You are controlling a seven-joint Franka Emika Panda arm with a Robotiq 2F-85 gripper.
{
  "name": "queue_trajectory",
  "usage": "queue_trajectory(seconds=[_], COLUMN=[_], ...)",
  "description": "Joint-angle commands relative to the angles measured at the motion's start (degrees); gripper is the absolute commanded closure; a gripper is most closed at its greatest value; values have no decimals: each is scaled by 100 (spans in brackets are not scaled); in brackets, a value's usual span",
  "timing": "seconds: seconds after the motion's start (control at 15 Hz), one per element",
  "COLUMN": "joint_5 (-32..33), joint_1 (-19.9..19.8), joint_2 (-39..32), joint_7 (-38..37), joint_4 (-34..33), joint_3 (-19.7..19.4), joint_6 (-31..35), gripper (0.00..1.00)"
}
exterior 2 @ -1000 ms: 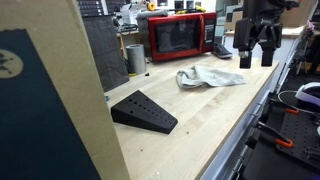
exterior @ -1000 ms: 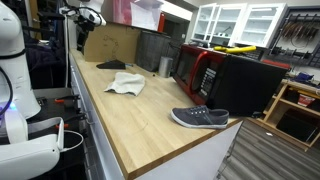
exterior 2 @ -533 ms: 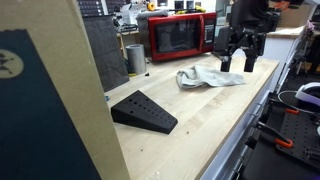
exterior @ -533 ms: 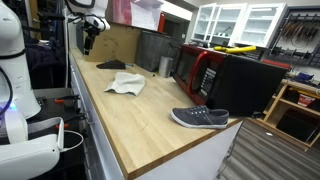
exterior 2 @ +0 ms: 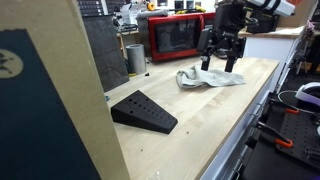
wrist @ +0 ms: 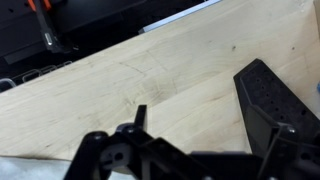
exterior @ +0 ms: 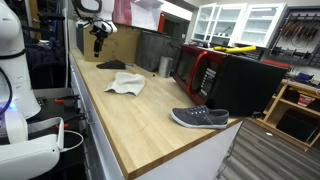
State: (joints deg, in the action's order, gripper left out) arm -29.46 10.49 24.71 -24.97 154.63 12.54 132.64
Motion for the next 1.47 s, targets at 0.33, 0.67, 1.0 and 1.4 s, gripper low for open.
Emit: queue_trajectory(seconds=[0.33,0.67,1.0,1.4], joint_5=[823,1742,2838,3591], joint_1=[-281,-246,-273,-304], joint_2=[-2002,-2728,-2849,-2703], joint_7=[35,90,300,330], joint_4=[-1341,-1739,-1815,-1824], joint_3=[-87,-159,-414,-674], joint_6=[1022,1523,1532,676], gripper=[0,0,0,0])
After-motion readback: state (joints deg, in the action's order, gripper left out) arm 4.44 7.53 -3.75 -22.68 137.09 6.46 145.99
